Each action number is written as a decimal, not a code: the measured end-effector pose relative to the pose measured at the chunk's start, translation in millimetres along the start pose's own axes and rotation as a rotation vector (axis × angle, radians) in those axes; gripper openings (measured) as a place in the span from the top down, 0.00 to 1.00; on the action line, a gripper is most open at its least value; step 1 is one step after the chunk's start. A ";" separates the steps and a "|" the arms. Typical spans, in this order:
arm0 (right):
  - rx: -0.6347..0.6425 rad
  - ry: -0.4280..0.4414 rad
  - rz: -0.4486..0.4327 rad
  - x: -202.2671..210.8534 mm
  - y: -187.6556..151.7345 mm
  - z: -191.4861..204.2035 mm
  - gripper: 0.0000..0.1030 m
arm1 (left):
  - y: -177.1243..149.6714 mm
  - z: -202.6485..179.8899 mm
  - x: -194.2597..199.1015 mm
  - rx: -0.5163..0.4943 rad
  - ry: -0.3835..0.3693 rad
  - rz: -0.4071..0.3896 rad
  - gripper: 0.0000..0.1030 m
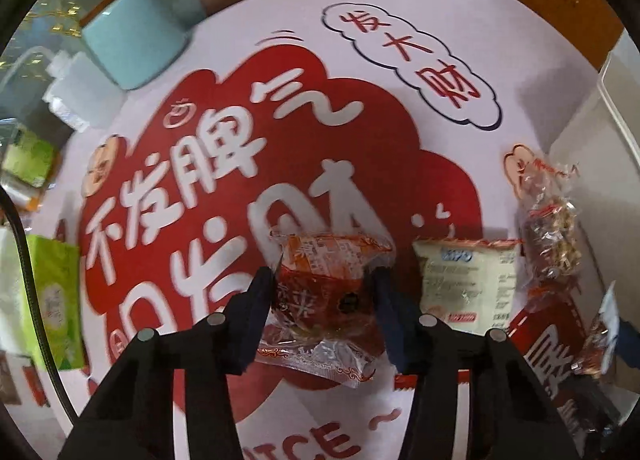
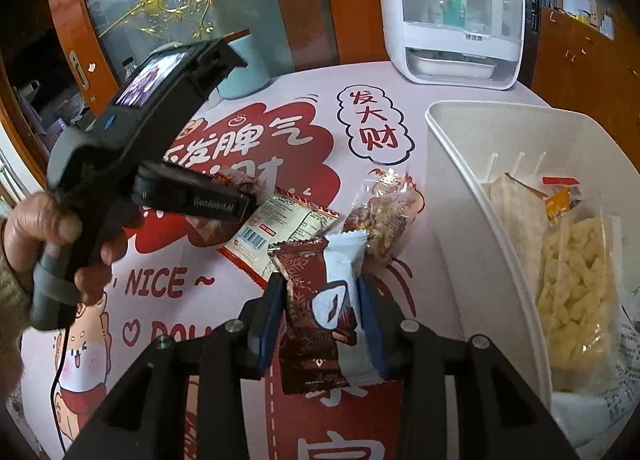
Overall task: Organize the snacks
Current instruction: 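Grasp the red-wrapped cake with the left gripper while the right gripper grasps the brown-and-white bar, then carry both snacks into the white tray and open both grippers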
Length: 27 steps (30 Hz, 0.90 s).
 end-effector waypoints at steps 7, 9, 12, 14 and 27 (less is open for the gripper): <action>-0.023 0.032 -0.053 29.7 8.0 -0.1 0.64 | -25.4 7.3 74.0 0.108 -0.001 -0.100 0.53; -0.029 0.048 -0.075 42.4 11.3 0.5 0.64 | -29.9 6.1 102.9 0.133 -0.012 -0.144 0.53; -0.031 0.071 -0.121 67.3 17.3 1.8 0.64 | -36.4 -1.3 143.6 0.167 -0.034 -0.216 0.53; -0.033 0.086 -0.150 85.0 20.7 1.6 0.64 | -39.1 -11.1 170.1 0.198 -0.052 -0.263 0.53; -0.061 -0.043 -0.334 182.4 34.5 -51.9 0.63 | -10.3 -107.0 273.2 0.164 -0.067 -0.499 0.52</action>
Point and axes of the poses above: each gripper's, at about its wrist camera, not at the fingertips, and x roughly against the way its jaws point, z to its left, y to its top, the point moved 5 cm from there along -x, roughly the way its jaws point, and after that the axes turned 2 degrees about y, right-handed, at the moved point
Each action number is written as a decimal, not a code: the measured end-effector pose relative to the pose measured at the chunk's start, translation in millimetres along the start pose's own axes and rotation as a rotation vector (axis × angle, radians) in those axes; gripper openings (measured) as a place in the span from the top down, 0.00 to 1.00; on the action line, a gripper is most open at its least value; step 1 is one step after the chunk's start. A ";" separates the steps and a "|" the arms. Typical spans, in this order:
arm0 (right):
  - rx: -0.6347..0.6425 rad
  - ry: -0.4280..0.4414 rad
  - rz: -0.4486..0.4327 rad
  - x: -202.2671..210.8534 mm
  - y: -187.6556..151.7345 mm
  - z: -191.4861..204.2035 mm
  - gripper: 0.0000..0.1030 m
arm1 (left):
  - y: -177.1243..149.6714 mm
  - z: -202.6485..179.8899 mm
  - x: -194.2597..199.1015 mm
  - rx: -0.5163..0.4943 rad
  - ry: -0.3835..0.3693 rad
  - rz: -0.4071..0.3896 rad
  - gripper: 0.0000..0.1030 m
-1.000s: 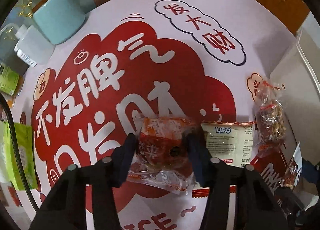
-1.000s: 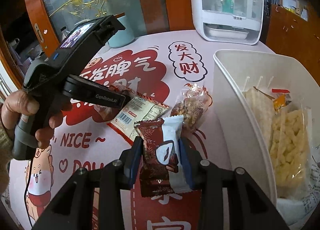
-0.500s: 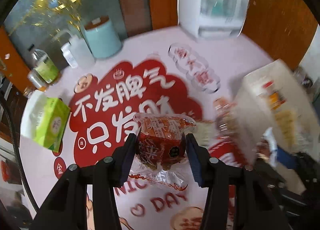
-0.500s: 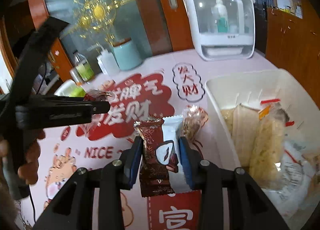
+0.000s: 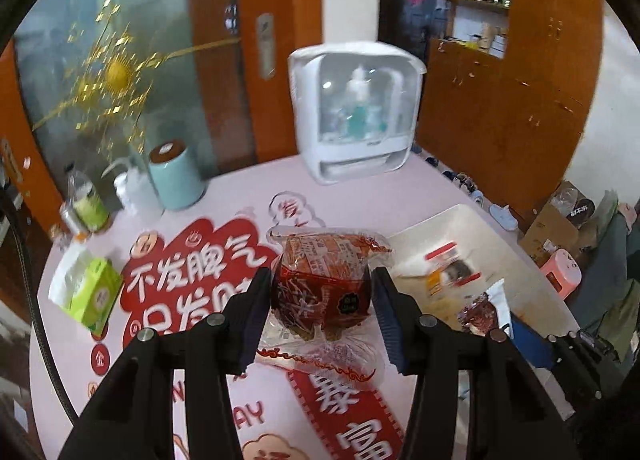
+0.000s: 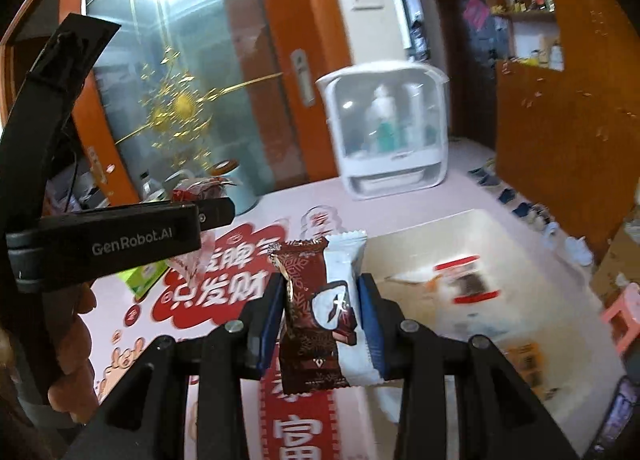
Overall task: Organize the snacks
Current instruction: 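Carry both snacks into the white tray and open both grippers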
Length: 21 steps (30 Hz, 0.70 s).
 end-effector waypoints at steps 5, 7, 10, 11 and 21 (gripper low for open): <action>-0.022 -0.083 -0.036 19.5 11.0 -37.6 0.63 | 9.5 -42.9 3.1 -0.031 -0.050 -0.013 0.52; -0.032 -0.124 -0.040 24.1 14.2 -53.6 0.63 | 13.4 -58.0 2.6 -0.039 -0.060 -0.017 0.52; -0.059 -0.160 -0.042 28.5 16.9 -76.5 0.63 | 17.1 -76.5 -2.0 -0.039 -0.078 -0.009 0.52; -0.067 -0.175 -0.042 29.2 17.6 -84.5 0.63 | 17.3 -80.5 -4.5 -0.038 -0.083 -0.006 0.52; -0.087 -0.225 -0.013 26.5 16.2 -125.1 0.63 | 16.9 -123.8 -27.4 -0.066 -0.120 0.041 0.52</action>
Point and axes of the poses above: each gripper's, at about its wrist camera, not at the fingertips, and x roughly against the way its jaws point, z to its left, y to its top, the point moved 5 cm from there along -x, roughly the way its jaws point, and after that the axes turned 2 degrees about y, right-handed, at the moved point
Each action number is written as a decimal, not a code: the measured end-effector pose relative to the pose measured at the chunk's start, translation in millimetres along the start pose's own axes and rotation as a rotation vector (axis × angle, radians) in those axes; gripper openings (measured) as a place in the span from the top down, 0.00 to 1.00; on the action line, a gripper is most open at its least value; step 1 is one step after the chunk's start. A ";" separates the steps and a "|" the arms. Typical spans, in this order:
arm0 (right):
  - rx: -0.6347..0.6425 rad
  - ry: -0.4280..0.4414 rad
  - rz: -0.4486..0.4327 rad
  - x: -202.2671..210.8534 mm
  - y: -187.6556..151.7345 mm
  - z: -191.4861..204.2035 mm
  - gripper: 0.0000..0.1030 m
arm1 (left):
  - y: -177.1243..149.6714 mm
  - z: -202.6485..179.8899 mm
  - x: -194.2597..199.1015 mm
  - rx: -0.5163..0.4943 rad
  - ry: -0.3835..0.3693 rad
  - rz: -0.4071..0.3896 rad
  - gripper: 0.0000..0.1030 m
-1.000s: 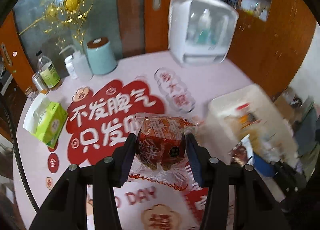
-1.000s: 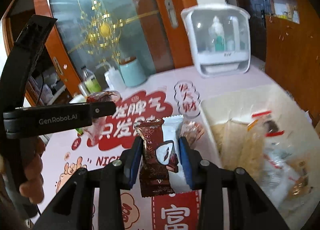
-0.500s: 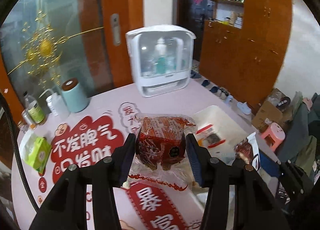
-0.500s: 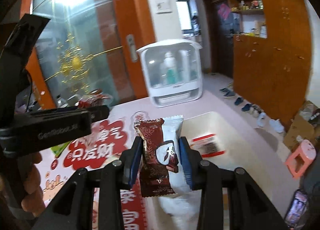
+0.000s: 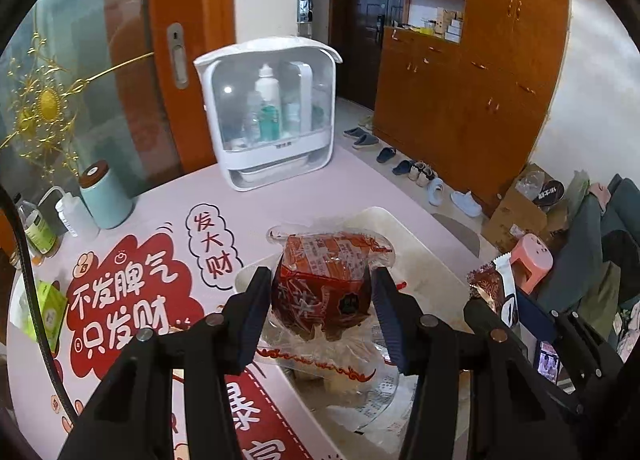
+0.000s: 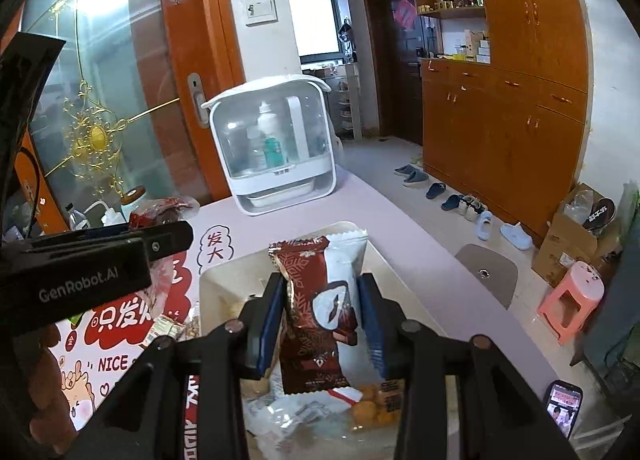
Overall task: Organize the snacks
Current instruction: 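Carry both snacks into the white tray and open both grippers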
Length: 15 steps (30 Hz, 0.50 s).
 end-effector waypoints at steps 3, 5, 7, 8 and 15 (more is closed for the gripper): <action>0.000 -0.009 0.010 -3.0 -2.4 -7.2 0.62 | -1.3 -7.2 -9.7 -0.004 0.005 0.020 0.51; 0.005 -0.022 0.021 -5.4 -6.0 -10.8 0.61 | -2.7 -11.6 -14.7 -0.012 0.009 0.029 0.51; 0.011 -0.033 0.030 -6.8 -10.1 -14.5 0.56 | -3.0 -15.6 -18.5 -0.021 0.015 0.035 0.49; 0.013 -0.035 0.031 -7.1 -10.9 -15.7 0.53 | -3.5 -17.9 -19.8 -0.025 0.019 0.037 0.48; 0.027 -0.041 0.031 -3.3 -21.6 -19.8 0.35 | -3.1 -25.0 -17.8 -0.046 0.062 0.009 0.18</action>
Point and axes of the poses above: each gripper's, at about its wrist camera, not at the fingertips, and x roughly against the way its jaws point, z to its left, y to its top, the point moved 5 cm from there along -x, roughly the way its jaws point, and after that the axes turned 2 degrees about y, right-handed, at the moved point
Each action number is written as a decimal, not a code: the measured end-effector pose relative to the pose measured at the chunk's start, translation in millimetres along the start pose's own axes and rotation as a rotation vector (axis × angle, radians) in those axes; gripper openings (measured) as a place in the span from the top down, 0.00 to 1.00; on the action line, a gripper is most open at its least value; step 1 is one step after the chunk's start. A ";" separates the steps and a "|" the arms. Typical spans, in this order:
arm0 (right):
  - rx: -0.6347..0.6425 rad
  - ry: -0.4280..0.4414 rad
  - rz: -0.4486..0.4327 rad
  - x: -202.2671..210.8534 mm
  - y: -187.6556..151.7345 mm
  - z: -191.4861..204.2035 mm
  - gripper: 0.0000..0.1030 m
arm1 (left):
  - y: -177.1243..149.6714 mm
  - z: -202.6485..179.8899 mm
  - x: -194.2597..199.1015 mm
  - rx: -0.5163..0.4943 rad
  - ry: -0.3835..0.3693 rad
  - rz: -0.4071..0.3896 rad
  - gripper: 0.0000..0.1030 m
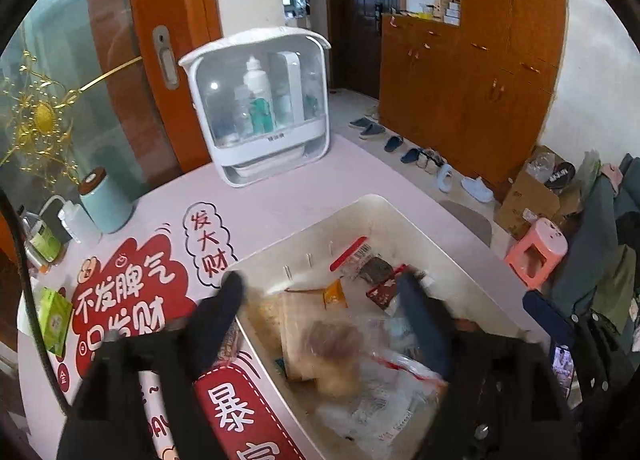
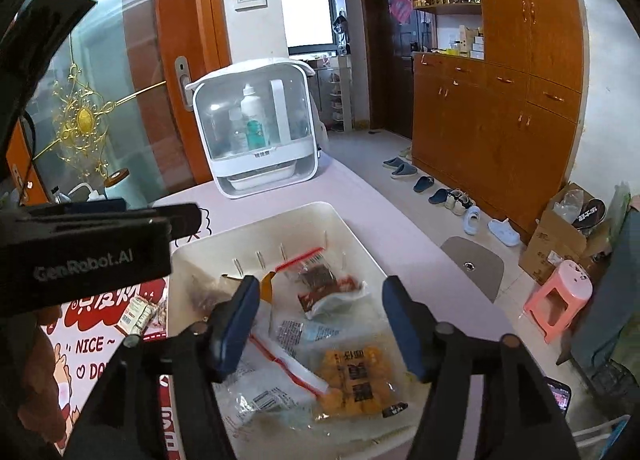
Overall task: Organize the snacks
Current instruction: 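Carry both snacks into the white tray and open both grippers, then withdraw both grippers from the tray back over the last two snacks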
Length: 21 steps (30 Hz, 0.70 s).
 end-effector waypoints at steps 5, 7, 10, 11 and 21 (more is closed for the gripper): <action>-0.003 0.008 0.002 1.8 -2.1 0.5 0.35 | -2.6 6.4 3.7 0.015 0.016 0.000 0.17; -0.006 0.011 -0.003 3.6 -1.4 1.4 0.35 | -5.3 10.3 5.5 0.023 0.021 0.004 0.17; -0.008 0.016 -0.011 5.2 -0.7 3.8 0.35 | -9.4 16.6 10.9 0.029 0.033 0.000 0.17; -0.007 0.019 -0.012 5.7 -0.6 5.2 0.35 | -10.7 19.5 12.7 0.032 0.039 0.000 0.17; 0.027 0.058 -0.026 11.3 -0.5 34.4 0.35 | -19.7 43.7 35.1 0.037 0.073 -0.028 0.17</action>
Point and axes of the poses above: each gripper's, at about its wrist camera, not at the fingertips, and x roughly against the way its jaws point, z to its left, y to its top, the point moved 5 cm from there along -x, roughly the way its jaws point, and after that the axes turned 2 degrees about y, right-handed, at the moved point
